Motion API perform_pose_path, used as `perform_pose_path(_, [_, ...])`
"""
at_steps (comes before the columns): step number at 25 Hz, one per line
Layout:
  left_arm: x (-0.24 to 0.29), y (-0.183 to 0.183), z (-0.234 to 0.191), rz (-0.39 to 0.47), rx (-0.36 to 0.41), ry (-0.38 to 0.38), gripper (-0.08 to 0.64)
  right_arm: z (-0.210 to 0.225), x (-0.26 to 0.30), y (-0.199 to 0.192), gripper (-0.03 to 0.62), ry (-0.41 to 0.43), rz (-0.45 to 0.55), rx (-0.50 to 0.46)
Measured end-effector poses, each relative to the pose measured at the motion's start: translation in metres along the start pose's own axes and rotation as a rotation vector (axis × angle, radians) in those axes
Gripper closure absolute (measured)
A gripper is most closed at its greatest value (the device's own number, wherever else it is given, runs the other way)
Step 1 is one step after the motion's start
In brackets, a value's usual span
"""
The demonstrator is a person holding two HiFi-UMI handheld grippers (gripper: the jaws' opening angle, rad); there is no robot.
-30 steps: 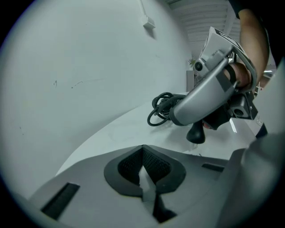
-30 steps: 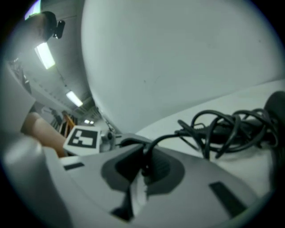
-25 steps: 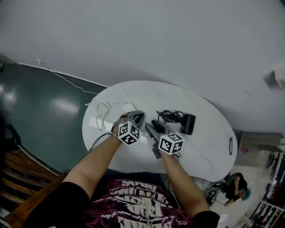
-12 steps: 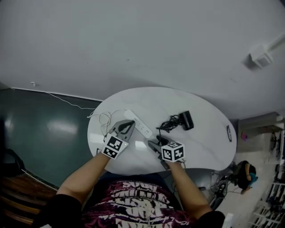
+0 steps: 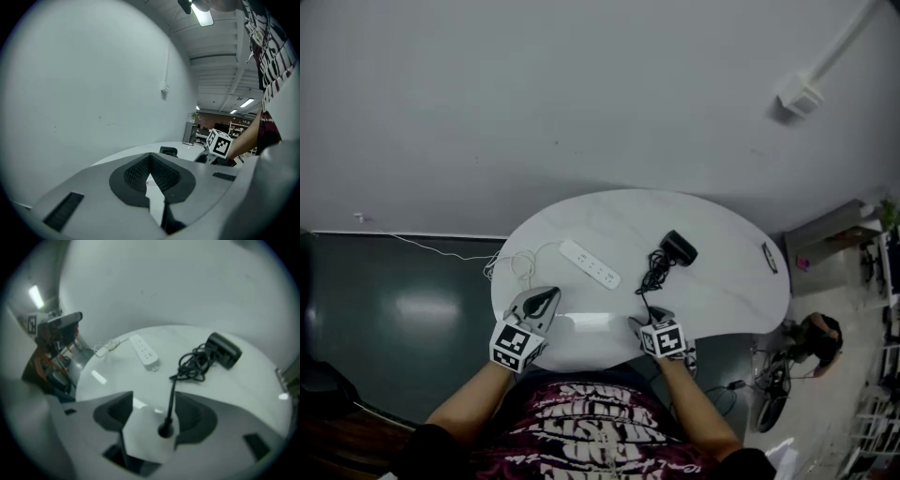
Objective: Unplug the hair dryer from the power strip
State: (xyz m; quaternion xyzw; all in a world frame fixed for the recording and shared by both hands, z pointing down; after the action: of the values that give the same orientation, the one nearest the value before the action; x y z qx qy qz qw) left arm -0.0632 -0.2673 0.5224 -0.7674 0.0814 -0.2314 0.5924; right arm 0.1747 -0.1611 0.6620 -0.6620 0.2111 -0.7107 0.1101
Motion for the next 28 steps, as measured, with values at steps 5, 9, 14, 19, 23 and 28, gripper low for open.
perform_pose_path(5, [-0.012,0.016,0.010,0.047,0.008,-0.046,0.545,-0.016,-0.049,0.047,0.322,-0.085,0.302,-0.024])
perform_pose_path(9, [-0.019,0.052,0.021,0.104,0.043,-0.045,0.545,-0.048,-0.128,0.092,0.324,0.090,0.608,0.075])
perform_pose_path(14, [-0.037,0.129,0.043,0.230,0.104,0.010,0.545,-0.053,-0.231,0.131,0.401,0.120,0.846,0.031])
perform_pose_path(19, [-0.054,0.180,0.082,0.330,0.110,0.112,0.545,-0.032,-0.296,0.137,0.550,0.100,1.013,-0.035])
perform_pose_path(23, [-0.040,0.199,0.130,0.361,0.137,0.153,0.545,-0.008,-0.329,0.118,0.554,0.082,1.074,-0.095])
perform_pose_path(28, [-0.023,0.196,0.182,0.330,0.182,0.207,0.545,0.017,-0.339,0.087,0.558,0.125,1.079,-0.114])
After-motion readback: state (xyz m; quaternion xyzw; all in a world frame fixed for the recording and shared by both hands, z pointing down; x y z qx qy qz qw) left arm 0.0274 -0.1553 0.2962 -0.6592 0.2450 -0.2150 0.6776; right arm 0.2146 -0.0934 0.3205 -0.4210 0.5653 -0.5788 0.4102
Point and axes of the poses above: the fingertips, and each gripper's own axes: x forward along the fingers, z to its right, y out of its top, the point moved 3 cm from there along -x, backward along the fingers, and after that the axes turned 7 degrees about -y, right-handed, at the moved point
